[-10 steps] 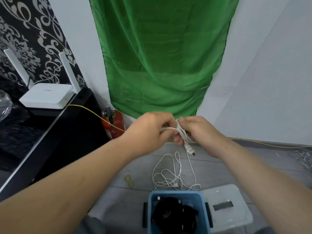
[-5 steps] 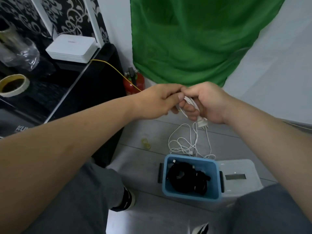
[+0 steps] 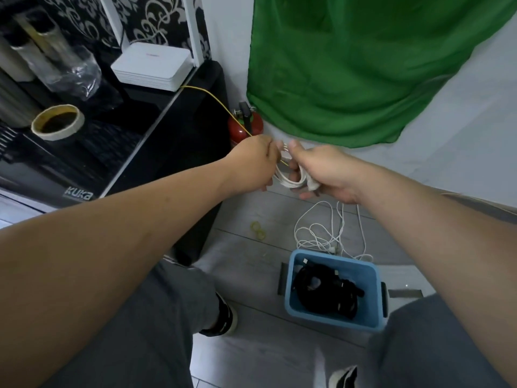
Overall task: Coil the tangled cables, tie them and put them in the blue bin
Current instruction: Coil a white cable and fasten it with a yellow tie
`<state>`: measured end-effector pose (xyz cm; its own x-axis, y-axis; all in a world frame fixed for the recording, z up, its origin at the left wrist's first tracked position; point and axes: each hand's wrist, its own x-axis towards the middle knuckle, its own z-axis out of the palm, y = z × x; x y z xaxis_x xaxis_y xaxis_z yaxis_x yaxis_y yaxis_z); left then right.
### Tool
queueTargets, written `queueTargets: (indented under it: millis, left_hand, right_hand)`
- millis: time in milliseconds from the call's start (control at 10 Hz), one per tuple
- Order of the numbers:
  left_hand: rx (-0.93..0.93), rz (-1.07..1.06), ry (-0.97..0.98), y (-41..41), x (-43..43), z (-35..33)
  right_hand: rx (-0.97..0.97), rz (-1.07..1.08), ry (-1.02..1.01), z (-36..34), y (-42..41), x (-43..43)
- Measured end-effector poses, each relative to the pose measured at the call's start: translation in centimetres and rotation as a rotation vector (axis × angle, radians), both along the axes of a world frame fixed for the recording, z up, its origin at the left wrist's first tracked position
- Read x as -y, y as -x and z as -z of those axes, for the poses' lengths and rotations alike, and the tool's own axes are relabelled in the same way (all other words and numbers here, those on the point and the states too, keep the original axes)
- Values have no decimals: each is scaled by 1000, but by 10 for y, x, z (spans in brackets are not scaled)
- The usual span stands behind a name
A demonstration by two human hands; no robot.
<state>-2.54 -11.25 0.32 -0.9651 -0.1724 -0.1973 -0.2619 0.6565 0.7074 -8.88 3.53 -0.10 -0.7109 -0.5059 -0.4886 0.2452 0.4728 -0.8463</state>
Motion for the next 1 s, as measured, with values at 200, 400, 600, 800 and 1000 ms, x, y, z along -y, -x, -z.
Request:
queueTargets:
  millis: [200,400,600,800,1000]
  left_hand:
    - [116,-138,-257,3,-18,21]
    - [396,51,-93,4,-18,69]
    - [585,145,297,-1,-15,179]
    - [771,232,350,-3,-27,262]
    - [855,170,320,2,-24,350]
  right_hand:
    - [-72,-32,-19,18,-13,-15]
    - [-58,-45,-308,74,-17,-26]
    - [-28,34,-464,135,12,-36]
    - [-46,77,-408,183,33,-34]
    - [-65,105,-350,209,55,-39]
